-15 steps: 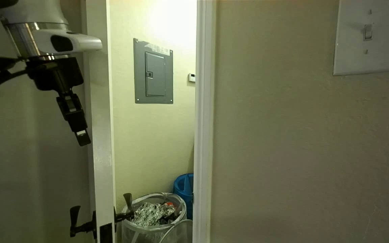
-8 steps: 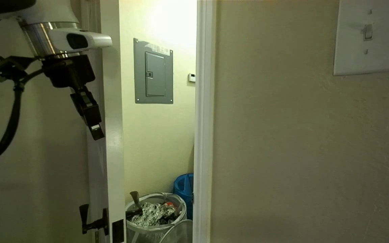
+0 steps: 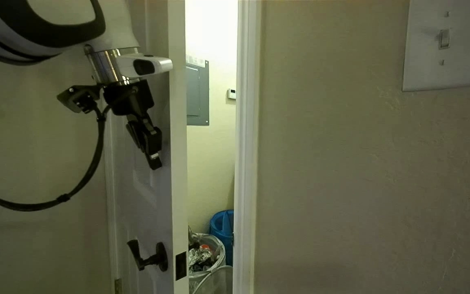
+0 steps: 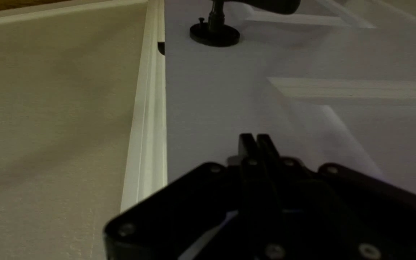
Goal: Close the door
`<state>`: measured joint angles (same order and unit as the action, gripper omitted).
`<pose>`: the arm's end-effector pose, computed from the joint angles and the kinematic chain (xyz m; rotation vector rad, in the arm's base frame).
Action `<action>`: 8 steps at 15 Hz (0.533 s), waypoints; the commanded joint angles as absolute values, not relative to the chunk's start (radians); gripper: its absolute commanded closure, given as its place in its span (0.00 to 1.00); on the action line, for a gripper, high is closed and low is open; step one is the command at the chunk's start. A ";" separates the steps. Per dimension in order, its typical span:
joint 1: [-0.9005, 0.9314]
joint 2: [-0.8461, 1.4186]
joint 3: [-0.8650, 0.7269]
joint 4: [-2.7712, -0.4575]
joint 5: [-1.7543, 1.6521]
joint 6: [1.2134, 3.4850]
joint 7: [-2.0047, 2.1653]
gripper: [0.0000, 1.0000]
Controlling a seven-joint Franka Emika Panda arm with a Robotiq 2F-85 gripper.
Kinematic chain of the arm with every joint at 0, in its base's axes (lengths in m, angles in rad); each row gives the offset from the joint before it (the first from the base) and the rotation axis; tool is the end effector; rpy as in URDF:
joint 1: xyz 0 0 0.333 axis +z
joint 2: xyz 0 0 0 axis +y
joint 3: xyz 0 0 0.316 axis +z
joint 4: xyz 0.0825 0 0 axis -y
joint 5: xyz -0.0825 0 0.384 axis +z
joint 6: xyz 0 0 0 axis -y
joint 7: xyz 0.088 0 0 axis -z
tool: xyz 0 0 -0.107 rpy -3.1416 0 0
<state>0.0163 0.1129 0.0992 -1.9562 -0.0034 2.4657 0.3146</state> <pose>0.6128 0.0693 0.4623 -2.9777 0.2984 -0.5857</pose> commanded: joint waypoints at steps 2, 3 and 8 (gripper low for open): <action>0.051 0.254 0.072 -1.800 -0.027 2.464 0.271 0.92; 0.054 0.276 0.070 -1.774 -0.025 2.461 0.257 0.92; 0.075 0.396 0.058 -1.631 -0.029 2.456 0.211 0.93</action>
<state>0.0493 0.3317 0.0837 -1.7226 -0.0114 2.4657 0.2396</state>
